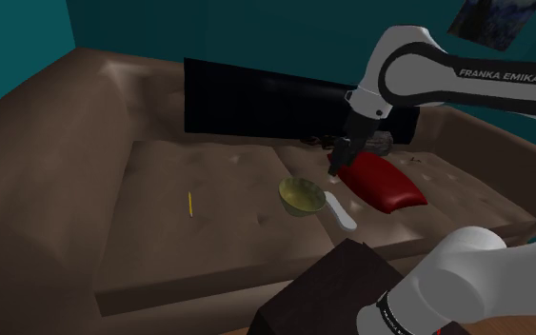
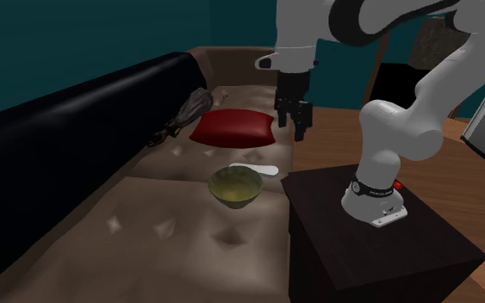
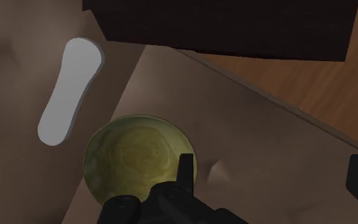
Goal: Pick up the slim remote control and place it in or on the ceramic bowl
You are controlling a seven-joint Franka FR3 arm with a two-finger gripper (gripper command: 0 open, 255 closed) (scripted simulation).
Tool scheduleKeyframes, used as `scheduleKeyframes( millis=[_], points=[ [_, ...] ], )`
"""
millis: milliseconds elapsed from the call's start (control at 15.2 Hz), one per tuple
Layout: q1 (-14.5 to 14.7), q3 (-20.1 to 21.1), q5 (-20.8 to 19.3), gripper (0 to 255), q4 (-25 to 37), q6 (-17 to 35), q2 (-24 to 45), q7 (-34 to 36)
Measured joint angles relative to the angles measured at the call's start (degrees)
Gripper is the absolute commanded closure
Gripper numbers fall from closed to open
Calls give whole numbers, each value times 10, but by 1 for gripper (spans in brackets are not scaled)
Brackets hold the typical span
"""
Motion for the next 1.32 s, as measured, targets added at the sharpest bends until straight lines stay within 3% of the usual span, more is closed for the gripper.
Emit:
scheduleKeyframes(
  millis=[528,1320],
  points=[
    [-52,-46,-34,0,-52,134,82,-14],
    [-120,-126,-59,0,-67,350,282,-45]
  ],
)
